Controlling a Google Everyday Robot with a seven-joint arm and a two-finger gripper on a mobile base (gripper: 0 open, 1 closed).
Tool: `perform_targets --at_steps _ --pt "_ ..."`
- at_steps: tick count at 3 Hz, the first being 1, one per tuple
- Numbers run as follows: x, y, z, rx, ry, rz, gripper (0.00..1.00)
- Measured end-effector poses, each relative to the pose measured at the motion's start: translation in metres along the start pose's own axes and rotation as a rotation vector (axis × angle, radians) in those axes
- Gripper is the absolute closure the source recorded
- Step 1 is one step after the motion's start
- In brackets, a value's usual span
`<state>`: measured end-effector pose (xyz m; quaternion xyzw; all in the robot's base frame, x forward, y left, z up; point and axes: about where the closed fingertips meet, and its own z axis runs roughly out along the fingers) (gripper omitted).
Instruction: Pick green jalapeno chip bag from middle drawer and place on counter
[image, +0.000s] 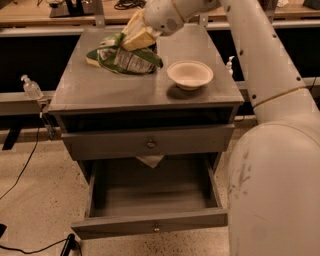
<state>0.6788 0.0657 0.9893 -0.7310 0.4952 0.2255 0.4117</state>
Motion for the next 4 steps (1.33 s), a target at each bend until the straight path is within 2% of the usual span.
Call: perform_targets --at_steps 1,2,3,4 --pt "0.011 -0.019 0.017 0.040 0.060 0.067 1.00" --pt "0.020 -0.039 0.033 0.102 0.113 0.156 1.00" --pt "0.022 -0.049 0.048 0.139 0.158 0.182 1.00" --pt "0.038 -0.050 0.062 0.159 0.190 0.224 0.83"
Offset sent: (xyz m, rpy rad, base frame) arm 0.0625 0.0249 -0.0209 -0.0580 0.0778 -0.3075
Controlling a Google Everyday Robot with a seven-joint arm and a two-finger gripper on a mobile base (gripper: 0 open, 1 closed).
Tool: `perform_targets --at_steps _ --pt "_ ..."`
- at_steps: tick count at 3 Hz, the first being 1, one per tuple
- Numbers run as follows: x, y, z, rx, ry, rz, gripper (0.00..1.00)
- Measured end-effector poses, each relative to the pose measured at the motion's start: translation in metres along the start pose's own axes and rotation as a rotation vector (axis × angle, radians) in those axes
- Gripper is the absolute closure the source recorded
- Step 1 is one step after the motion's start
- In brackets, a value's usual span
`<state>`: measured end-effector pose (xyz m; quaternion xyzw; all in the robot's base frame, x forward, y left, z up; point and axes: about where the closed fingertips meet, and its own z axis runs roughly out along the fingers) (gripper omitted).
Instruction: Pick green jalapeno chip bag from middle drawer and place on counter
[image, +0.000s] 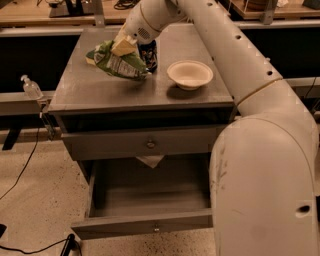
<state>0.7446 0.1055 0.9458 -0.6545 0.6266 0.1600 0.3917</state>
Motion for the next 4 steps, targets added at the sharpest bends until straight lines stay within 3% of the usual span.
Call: perform_targets --at_steps 1,2,3,4 --pt "0.002 0.001 0.007 -0.003 0.005 0.007 0.59" --pt "0.002 0.003 0.012 -0.011 0.006 0.007 0.27" --pt "0.002 0.004 0.016 -0.015 0.006 0.007 0.04" --pt "0.002 0.005 0.018 -0.019 0.006 0.007 0.00"
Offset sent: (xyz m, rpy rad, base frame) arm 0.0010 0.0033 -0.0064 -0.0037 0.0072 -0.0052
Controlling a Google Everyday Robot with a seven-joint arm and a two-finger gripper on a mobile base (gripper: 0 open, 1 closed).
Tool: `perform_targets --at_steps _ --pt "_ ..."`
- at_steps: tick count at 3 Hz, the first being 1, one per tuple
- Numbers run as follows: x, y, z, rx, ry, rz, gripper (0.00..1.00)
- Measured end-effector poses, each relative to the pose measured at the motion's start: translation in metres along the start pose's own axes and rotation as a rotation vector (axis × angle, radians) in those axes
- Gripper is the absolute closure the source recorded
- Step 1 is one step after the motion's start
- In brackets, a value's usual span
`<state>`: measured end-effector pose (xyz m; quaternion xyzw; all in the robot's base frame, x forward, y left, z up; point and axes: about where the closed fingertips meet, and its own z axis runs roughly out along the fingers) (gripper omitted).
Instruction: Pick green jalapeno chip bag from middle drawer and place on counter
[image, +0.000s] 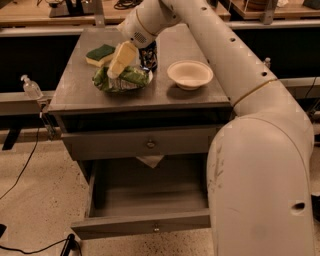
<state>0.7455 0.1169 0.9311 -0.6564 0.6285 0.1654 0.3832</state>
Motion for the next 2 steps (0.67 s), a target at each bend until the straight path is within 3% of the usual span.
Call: perform_targets --at_steps 1,2 --pt "0.0000 0.0000 -0.0001 0.000 0.000 0.000 0.00" --pt "-0.0063 -0.0001 -0.0085 0.006 -0.011 -0.068 0.00"
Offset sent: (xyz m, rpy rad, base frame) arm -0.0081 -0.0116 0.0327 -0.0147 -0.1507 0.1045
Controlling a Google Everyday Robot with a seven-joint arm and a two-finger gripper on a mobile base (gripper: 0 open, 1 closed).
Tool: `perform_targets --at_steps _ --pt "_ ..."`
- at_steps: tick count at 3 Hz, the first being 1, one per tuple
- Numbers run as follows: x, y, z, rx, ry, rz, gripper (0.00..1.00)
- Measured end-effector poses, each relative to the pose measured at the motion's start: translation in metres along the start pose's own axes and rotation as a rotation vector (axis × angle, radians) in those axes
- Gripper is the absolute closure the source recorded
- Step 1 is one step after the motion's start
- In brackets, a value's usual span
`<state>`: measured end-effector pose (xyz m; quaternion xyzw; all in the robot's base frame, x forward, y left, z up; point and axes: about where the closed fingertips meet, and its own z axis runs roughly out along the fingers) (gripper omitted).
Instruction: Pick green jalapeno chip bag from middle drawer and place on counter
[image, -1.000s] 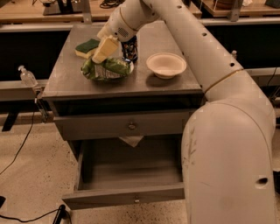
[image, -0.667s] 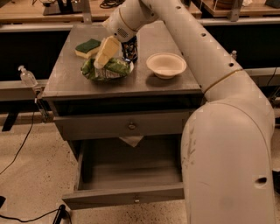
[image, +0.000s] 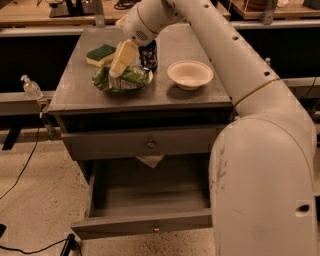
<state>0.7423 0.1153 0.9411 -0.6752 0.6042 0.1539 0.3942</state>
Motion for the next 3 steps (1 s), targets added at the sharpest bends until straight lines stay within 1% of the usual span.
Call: perform_targets --at_steps 1,2,3 --pt "-0.006 -0.004 -0.023 0.050 -0.021 -0.080 0.00" --pt "-0.009 -0.009 -0.046 0.111 -0.052 -0.132 0.00" --pt "-0.009 -0.009 -0.046 0.111 -0.052 -0.132 0.00"
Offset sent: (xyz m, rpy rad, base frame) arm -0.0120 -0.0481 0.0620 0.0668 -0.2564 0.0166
